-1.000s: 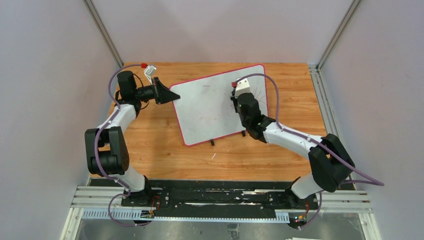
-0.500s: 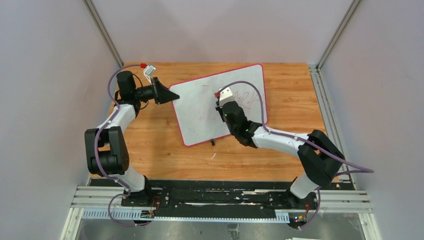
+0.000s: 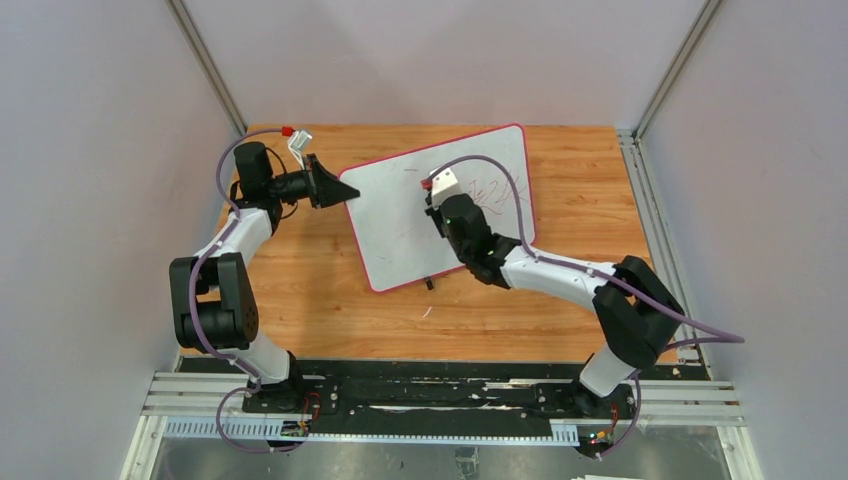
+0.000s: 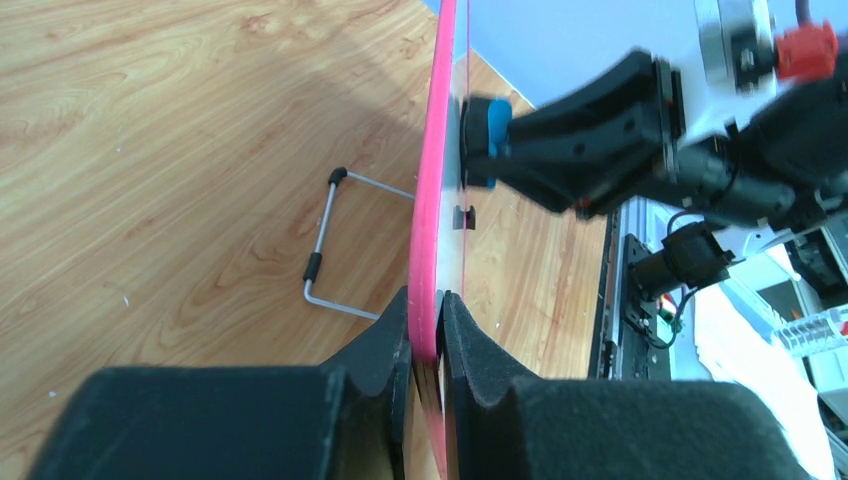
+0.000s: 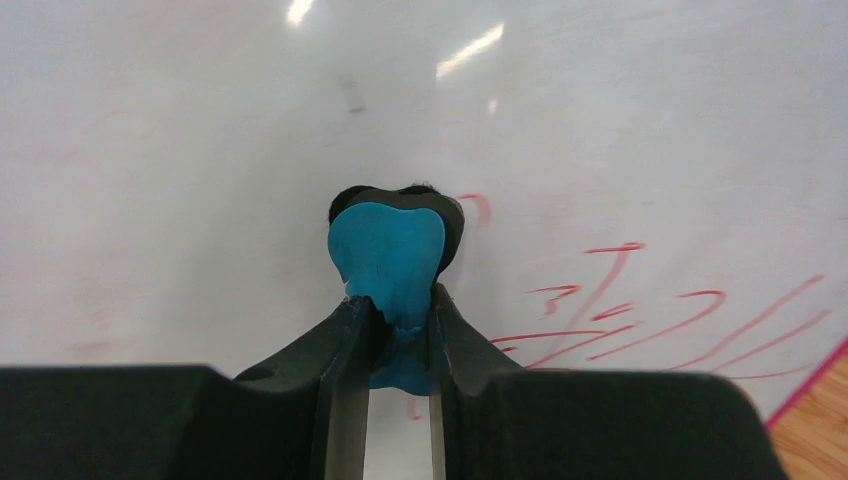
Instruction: Erase the whiteboard
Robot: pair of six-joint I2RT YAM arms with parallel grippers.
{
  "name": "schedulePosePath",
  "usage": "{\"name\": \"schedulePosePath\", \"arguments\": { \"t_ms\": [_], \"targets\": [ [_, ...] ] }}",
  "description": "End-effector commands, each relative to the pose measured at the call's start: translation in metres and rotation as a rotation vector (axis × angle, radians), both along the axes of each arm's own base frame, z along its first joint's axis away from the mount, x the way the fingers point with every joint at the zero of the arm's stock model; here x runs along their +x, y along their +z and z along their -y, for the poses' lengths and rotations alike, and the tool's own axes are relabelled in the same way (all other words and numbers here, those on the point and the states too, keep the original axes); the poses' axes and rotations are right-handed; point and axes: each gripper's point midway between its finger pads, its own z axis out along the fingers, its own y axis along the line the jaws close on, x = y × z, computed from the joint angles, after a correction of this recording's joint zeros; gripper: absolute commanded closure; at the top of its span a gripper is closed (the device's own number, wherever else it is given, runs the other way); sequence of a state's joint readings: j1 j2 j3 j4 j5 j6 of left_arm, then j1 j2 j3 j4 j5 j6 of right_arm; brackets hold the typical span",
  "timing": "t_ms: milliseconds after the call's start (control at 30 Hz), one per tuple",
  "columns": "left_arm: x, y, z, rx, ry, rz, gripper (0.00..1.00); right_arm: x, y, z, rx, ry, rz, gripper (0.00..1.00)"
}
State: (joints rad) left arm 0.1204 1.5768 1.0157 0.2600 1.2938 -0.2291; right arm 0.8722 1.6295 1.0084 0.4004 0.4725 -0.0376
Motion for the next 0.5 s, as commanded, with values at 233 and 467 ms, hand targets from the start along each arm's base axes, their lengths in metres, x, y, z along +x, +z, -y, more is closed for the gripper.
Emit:
{"name": "schedulePosePath", "arguments": {
  "t_ms": [233,467],
  "targets": [
    [0.005,0.001,-0.002,0.029,0.006,0.08,1.0,0.056,0.047,0.12,-0.001,-0.245,0.069,0.99],
    [0.005,0.003,-0.002,0.027,0.005,0.08,1.0,0.045,0.038,0.087,0.082,-0.13,0.031,0.99]
  ]
}}
